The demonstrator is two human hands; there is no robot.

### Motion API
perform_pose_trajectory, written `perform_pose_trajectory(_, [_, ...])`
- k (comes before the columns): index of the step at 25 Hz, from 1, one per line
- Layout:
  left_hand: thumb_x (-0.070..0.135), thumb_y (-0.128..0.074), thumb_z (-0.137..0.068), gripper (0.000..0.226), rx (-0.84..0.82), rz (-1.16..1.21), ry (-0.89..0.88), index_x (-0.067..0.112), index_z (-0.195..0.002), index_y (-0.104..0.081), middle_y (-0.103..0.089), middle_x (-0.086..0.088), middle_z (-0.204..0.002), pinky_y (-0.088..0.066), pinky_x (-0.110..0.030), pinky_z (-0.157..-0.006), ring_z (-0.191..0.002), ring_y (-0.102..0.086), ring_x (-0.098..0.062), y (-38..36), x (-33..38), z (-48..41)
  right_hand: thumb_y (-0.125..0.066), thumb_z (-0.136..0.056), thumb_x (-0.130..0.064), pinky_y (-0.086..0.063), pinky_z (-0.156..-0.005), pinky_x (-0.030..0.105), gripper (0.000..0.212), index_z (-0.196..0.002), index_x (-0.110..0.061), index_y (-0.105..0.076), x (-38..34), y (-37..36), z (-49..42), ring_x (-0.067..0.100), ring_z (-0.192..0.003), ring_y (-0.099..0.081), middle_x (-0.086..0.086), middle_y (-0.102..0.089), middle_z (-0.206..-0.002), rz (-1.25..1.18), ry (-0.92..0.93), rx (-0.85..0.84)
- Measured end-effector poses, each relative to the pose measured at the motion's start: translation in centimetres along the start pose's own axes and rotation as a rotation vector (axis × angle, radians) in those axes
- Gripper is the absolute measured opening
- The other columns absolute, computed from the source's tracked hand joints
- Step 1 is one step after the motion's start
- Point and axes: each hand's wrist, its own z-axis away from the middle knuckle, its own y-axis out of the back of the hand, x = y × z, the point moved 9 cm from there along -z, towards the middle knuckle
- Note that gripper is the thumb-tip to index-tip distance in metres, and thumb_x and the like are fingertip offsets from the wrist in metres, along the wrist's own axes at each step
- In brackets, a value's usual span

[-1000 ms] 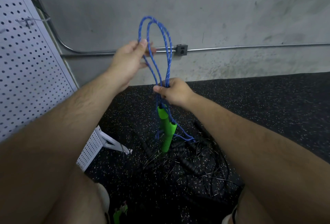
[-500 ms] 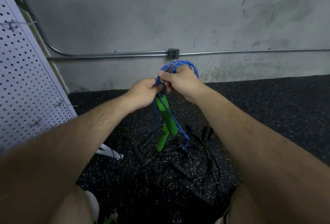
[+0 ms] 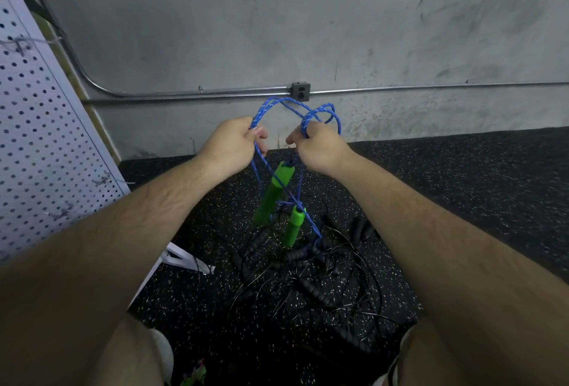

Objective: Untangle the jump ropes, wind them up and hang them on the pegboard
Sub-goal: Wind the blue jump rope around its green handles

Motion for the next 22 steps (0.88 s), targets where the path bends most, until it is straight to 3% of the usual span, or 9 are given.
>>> perform_pose_trajectory(3, [0.022,-0.038,-0.109,0.028,-0.011,-0.111,-0.031,0.022,-0.091,-0.059,-0.062,0.000,-0.067,-0.052,-0.030,-0.066,-0.059,-0.066,-0.008,0.7,0.0,0.1,-0.041,-0.105,-0.014,-0.039,-0.071,0.023,0.030,-0.118,-0.008,-0.067,-0.1,0.5,-0.3,0.013,-0.085,-0.053,-0.006,-0.058,-0.092,0.074,0.031,0.046])
perform_pose_trajectory(5, [0.024,-0.037,-0.109,0.029,0.001,-0.075,-0.006,0.024,-0.090,-0.059,-0.052,0.001,-0.066,-0.060,-0.041,-0.073,-0.058,-0.059,-0.017,0.9,-0.5,0.0,-0.041,-0.106,-0.016,-0.038,-0.060,0.021,0.029,-0.115,-0.010,-0.068,-0.4,1.1,-0.2,0.008,-0.068,-0.050,-0.009,-0.056,-0.080,-0.052,0.035,0.096])
perform_pose_trajectory(7, [0.026,-0.037,-0.109,0.029,-0.001,-0.093,0.030,0.023,-0.091,-0.058,-0.046,0.002,-0.070,-0.059,-0.046,-0.067,-0.058,-0.049,-0.017,1.0,-0.5,0.2,-0.042,-0.107,-0.020,-0.036,-0.053,0.021,0.028,-0.113,-0.012,-0.068,-0.9,2.1,0.0,0.004,-0.059,-0.046,-0.010,-0.054,-0.073,-0.140,0.048,0.175])
perform_pose_trajectory(10, [0.030,-0.038,-0.109,0.027,0.027,-0.189,-0.006,0.026,-0.093,-0.059,-0.045,0.004,-0.068,-0.035,-0.033,-0.052,-0.056,-0.041,-0.013,1.7,0.4,0.1,-0.043,-0.107,-0.021,-0.043,-0.066,0.023,0.027,-0.114,-0.008,-0.066,-2.1,3.9,0.4,0.013,-0.078,-0.058,0.002,-0.064,-0.100,-0.090,0.115,0.297])
perform_pose_trajectory(12, [0.035,-0.039,-0.106,0.028,0.061,0.038,-0.028,0.032,-0.089,-0.061,-0.043,0.009,-0.062,-0.029,-0.030,-0.053,-0.051,-0.036,-0.012,2.2,1.1,-0.2,-0.047,-0.105,-0.023,-0.046,-0.068,0.029,0.025,-0.103,-0.007,-0.066,-2.4,4.7,0.5,0.021,-0.082,-0.061,0.008,-0.067,-0.099,-0.009,0.145,0.339])
perform_pose_trajectory(15, [0.025,-0.035,-0.111,0.028,0.076,0.472,-0.020,0.018,-0.092,-0.055,-0.032,0.014,-0.049,-0.022,-0.028,-0.047,-0.043,-0.025,-0.007,2.0,2.9,0.0,-0.066,-0.092,-0.026,-0.056,-0.072,0.032,0.014,-0.096,-0.014,-0.073,-1.9,2.2,0.6,0.014,-0.074,-0.067,0.002,-0.074,-0.084,-0.028,0.109,0.079])
perform_pose_trajectory(18, [0.020,-0.033,-0.112,0.030,0.066,0.674,-0.068,0.011,-0.093,-0.054,-0.027,0.008,-0.054,-0.025,-0.023,-0.045,-0.045,-0.023,-0.007,1.7,5.2,0.7,-0.081,-0.083,-0.031,-0.048,-0.060,0.016,0.029,-0.109,-0.020,-0.073,-1.5,-3.4,2.5,-0.002,-0.060,-0.060,-0.012,-0.068,-0.076,-0.069,0.077,-0.329])
perform_pose_trajectory(20, [0.020,-0.034,-0.112,0.030,0.057,0.783,-0.076,0.009,-0.094,-0.055,-0.028,0.007,-0.055,-0.027,-0.022,-0.046,-0.047,-0.025,-0.008,1.8,5.8,0.8,-0.080,-0.085,-0.035,-0.047,-0.062,0.014,0.029,-0.108,-0.020,-0.074,-1.2,-5.4,2.6,-0.004,-0.065,-0.061,-0.013,-0.067,-0.078,-0.039,0.125,-0.367])
perform_pose_trajectory(22, [0.020,-0.034,-0.111,0.030,0.050,0.861,-0.078,0.008,-0.095,-0.057,-0.030,0.007,-0.055,-0.029,-0.024,-0.048,-0.049,-0.026,-0.009,2.1,6.0,0.9,-0.076,-0.089,-0.037,-0.052,-0.074,0.021,0.021,-0.100,-0.019,-0.076,-1.0,-6.3,2.4,0.006,-0.081,-0.065,-0.006,-0.071,-0.088,0.044,0.166,-0.359])
